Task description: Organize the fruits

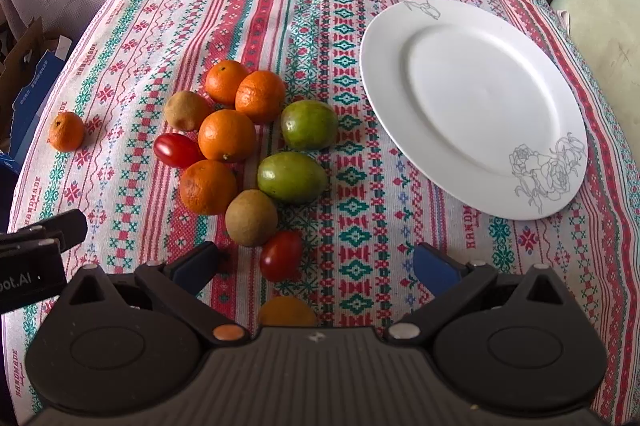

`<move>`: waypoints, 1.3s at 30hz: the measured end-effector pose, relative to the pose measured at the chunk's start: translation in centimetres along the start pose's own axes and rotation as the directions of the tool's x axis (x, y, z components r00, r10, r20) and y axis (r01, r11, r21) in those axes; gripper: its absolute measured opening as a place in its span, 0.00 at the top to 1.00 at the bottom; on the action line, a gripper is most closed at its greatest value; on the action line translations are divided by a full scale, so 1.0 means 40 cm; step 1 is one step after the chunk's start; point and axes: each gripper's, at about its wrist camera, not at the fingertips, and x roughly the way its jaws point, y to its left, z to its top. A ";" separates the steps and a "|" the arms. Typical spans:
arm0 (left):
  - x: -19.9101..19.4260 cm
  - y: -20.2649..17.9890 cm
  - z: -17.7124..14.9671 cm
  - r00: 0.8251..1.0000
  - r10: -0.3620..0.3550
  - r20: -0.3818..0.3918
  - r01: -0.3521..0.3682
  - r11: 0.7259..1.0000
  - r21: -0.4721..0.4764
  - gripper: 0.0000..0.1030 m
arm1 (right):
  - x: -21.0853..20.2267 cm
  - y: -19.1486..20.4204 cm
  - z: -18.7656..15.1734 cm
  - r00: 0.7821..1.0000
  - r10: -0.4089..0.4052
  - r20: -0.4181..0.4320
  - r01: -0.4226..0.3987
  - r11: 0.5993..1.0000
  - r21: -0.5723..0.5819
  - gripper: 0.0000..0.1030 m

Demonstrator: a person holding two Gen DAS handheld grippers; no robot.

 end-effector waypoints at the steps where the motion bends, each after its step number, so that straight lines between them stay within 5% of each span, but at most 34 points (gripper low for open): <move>1: 0.000 0.000 0.000 1.000 0.006 0.004 -0.006 1.000 0.001 0.02 | -0.005 0.006 -0.001 1.000 -0.006 0.010 0.006 1.000 -0.013 0.01; 39: -0.004 0.007 0.003 0.999 0.008 0.033 -0.008 1.000 0.010 0.03 | -0.057 0.000 0.008 0.994 0.009 0.110 -0.007 1.000 -0.012 0.03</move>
